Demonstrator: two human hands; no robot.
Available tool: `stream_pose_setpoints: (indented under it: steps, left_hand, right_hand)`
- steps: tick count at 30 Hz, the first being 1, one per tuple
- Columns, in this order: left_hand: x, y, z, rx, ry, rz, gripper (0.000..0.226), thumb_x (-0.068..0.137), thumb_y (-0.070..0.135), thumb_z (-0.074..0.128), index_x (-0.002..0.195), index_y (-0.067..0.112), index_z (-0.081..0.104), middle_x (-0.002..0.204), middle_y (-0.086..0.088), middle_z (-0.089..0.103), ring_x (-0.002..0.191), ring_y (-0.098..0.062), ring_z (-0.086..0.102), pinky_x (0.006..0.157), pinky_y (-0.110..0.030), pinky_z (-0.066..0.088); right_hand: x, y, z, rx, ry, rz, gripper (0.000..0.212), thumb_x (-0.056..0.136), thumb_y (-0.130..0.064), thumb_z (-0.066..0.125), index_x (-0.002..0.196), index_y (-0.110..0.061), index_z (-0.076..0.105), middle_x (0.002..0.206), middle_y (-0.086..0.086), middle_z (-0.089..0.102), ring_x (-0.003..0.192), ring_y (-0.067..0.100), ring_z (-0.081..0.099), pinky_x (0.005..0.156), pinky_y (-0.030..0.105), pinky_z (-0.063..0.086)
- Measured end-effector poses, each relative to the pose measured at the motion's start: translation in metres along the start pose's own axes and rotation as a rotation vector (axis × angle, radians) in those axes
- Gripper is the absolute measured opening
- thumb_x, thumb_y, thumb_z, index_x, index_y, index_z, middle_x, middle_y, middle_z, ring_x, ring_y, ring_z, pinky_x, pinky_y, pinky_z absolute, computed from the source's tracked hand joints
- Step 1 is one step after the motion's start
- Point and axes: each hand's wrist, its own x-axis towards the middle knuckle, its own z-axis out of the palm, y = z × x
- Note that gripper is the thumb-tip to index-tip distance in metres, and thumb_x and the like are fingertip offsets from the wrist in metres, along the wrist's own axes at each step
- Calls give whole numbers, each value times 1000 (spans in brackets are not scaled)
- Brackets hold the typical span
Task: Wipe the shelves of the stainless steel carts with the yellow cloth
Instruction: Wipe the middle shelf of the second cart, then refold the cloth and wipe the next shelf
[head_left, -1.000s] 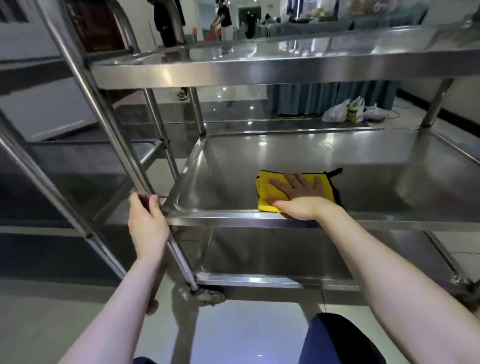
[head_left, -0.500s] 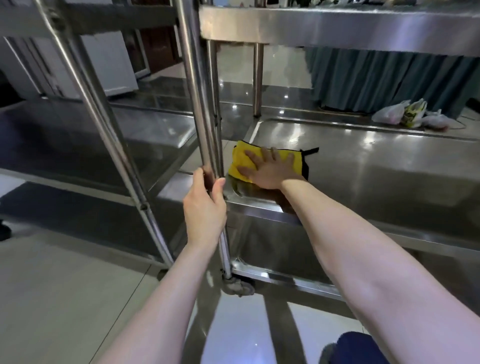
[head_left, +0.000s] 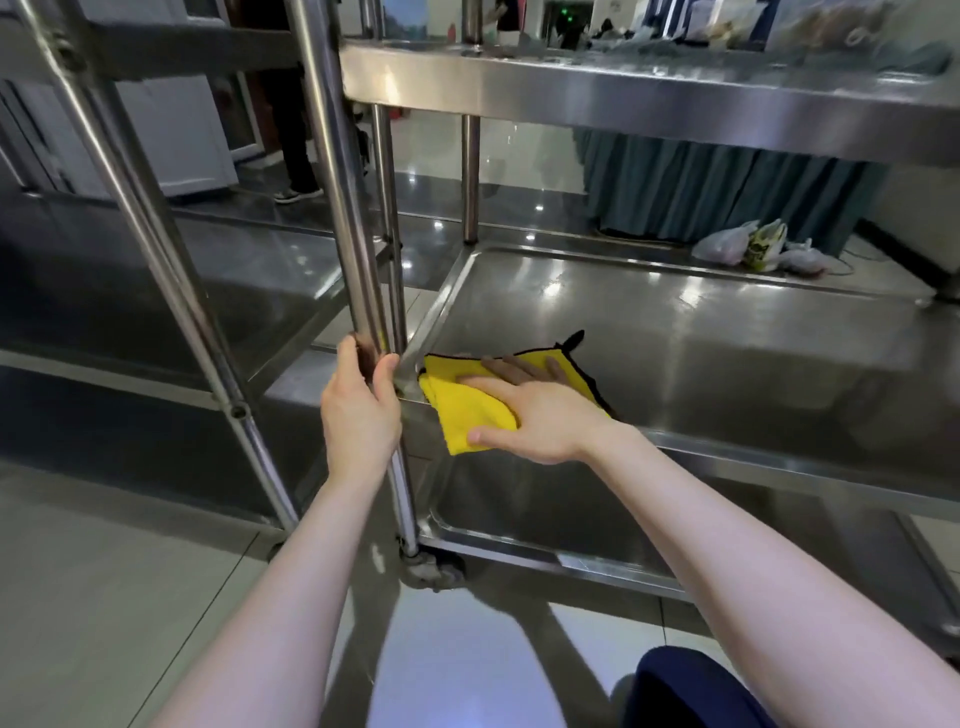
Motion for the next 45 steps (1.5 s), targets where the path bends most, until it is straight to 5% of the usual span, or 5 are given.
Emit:
stream_pose_setpoints:
  steps: [7, 13, 19, 29, 45]
  left_hand:
    - [-4, 2, 3, 61, 52, 29, 18, 110, 38, 57, 108, 21, 51, 94, -4, 65, 84, -26, 60, 78, -36, 45]
    - [-23, 17, -15, 218, -21, -132, 38, 106, 39, 59, 141, 27, 51, 128, -4, 70, 113, -26, 66, 97, -42, 53]
    - [-97, 58, -67, 532, -549, -277, 34, 100, 20, 65, 133, 21, 64, 127, -7, 68, 119, -32, 67, 103, -47, 54]
    - [-132, 267, -178, 687, -996, -380, 35, 106, 30, 58, 140, 23, 63, 137, -4, 69, 121, -24, 68, 102, -35, 52]
    - [-174, 623, -185, 685, -1085, -133, 34, 108, 36, 59, 139, 22, 65, 136, -1, 70, 111, -20, 70, 102, -37, 56]
  right_hand:
    - [-79, 59, 3, -38, 183, -50, 77, 97, -53, 71, 163, -50, 30, 168, -6, 42, 153, 27, 40, 122, 54, 34]
    - [-86, 56, 5, -49, 164, -39, 76, 99, -40, 73, 164, -47, 33, 168, -4, 42, 146, 30, 48, 120, 58, 36]
    - [-102, 47, -20, 37, -71, 45, 78, 99, -10, 66, 163, -41, 34, 171, 0, 33, 151, 31, 38, 118, 58, 37]
    - [-274, 41, -156, 326, -494, 228, 62, 95, -7, 65, 153, -27, 53, 145, 11, 54, 135, 33, 55, 115, 36, 40]
    - [-547, 80, -371, 625, -61, 305, 60, 97, -6, 74, 153, -19, 57, 147, 12, 61, 136, 31, 57, 116, 37, 40]
